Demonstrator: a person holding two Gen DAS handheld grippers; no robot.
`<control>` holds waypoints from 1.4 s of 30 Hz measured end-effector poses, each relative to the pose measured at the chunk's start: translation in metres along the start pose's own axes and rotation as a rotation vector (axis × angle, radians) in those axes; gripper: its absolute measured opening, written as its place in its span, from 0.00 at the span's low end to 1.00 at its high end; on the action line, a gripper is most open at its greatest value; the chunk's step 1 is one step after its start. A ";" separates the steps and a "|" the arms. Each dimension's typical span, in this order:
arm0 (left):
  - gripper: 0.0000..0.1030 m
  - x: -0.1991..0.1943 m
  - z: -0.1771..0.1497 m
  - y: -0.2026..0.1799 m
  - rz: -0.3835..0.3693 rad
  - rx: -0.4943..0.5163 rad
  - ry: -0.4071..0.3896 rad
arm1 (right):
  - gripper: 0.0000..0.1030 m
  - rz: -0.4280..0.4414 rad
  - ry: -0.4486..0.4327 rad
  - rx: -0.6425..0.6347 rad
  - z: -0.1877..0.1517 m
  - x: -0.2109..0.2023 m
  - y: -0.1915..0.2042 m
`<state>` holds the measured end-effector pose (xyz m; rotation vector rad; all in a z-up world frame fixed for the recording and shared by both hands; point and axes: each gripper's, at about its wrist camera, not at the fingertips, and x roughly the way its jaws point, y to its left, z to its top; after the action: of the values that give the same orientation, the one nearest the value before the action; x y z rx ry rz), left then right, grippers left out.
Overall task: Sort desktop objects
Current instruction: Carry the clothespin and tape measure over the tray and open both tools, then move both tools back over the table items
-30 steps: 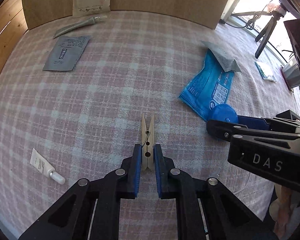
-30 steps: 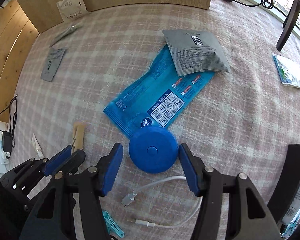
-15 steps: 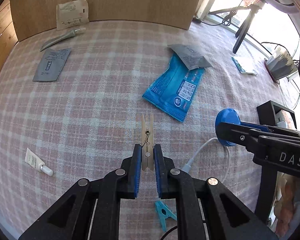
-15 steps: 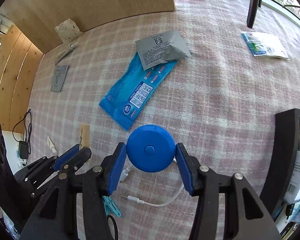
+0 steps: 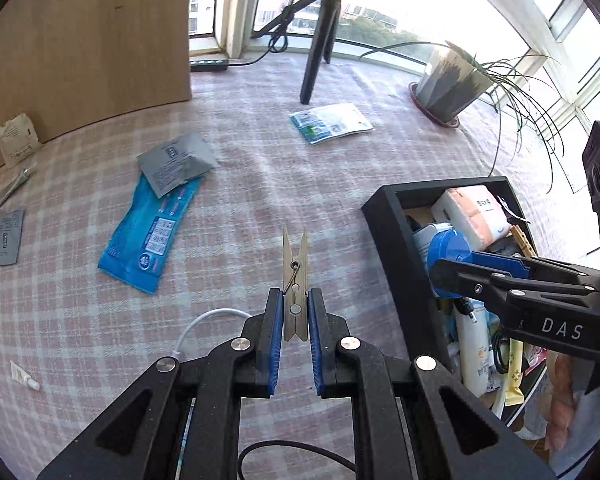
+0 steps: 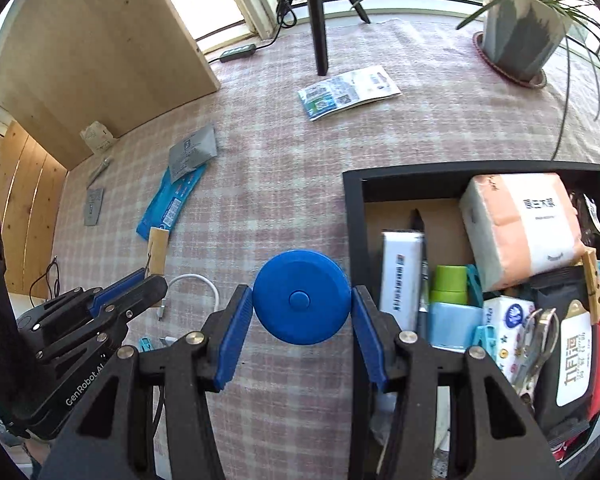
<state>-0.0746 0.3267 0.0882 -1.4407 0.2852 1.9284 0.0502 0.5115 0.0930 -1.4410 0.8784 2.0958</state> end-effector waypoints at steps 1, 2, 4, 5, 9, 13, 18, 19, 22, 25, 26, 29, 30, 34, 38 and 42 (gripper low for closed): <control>0.11 0.002 0.004 -0.013 -0.018 0.020 0.003 | 0.48 -0.009 -0.009 0.021 0.000 -0.007 -0.012; 0.11 0.004 0.007 -0.025 -0.031 0.041 0.005 | 0.48 -0.017 -0.019 0.043 0.000 -0.014 -0.024; 0.11 0.007 0.012 -0.049 -0.046 0.085 0.006 | 0.48 -0.035 -0.035 0.081 -0.002 -0.026 -0.046; 0.11 0.008 0.014 -0.060 -0.052 0.104 0.009 | 0.48 -0.045 -0.045 0.098 -0.003 -0.032 -0.056; 0.11 0.013 0.021 -0.101 -0.082 0.170 0.018 | 0.48 -0.080 -0.080 0.166 -0.009 -0.057 -0.098; 0.11 0.015 0.028 -0.134 -0.101 0.218 0.022 | 0.48 -0.109 -0.110 0.236 -0.017 -0.076 -0.135; 0.11 0.017 0.032 -0.165 -0.107 0.271 0.017 | 0.48 -0.132 -0.128 0.307 -0.026 -0.089 -0.168; 0.11 0.018 0.032 -0.170 -0.108 0.280 0.017 | 0.48 -0.136 -0.131 0.316 -0.027 -0.090 -0.172; 0.11 0.019 0.032 -0.182 -0.118 0.306 0.019 | 0.48 -0.147 -0.133 0.337 -0.031 -0.094 -0.182; 0.50 0.020 0.032 -0.186 -0.132 0.300 0.037 | 0.49 -0.140 -0.137 0.338 -0.031 -0.095 -0.184; 0.53 0.019 0.031 -0.185 -0.145 0.296 0.027 | 0.52 -0.142 -0.129 0.343 -0.031 -0.095 -0.184; 0.50 0.015 0.029 -0.182 -0.110 0.315 0.005 | 0.53 -0.133 -0.145 0.352 -0.032 -0.097 -0.182; 0.50 0.014 0.029 -0.178 -0.110 0.311 0.007 | 0.53 -0.134 -0.144 0.344 -0.031 -0.097 -0.180; 0.50 0.013 0.032 -0.157 -0.093 0.279 0.012 | 0.53 -0.121 -0.140 0.320 -0.029 -0.094 -0.167; 0.50 0.010 0.035 -0.129 -0.061 0.246 0.007 | 0.53 -0.104 -0.133 0.288 -0.023 -0.088 -0.149; 0.50 0.008 0.039 -0.089 -0.021 0.179 0.004 | 0.53 -0.087 -0.119 0.239 -0.014 -0.080 -0.126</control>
<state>-0.0472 0.4168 0.1151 -1.3245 0.4315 1.8336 0.1726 0.5886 0.1324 -1.1976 0.9642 1.9184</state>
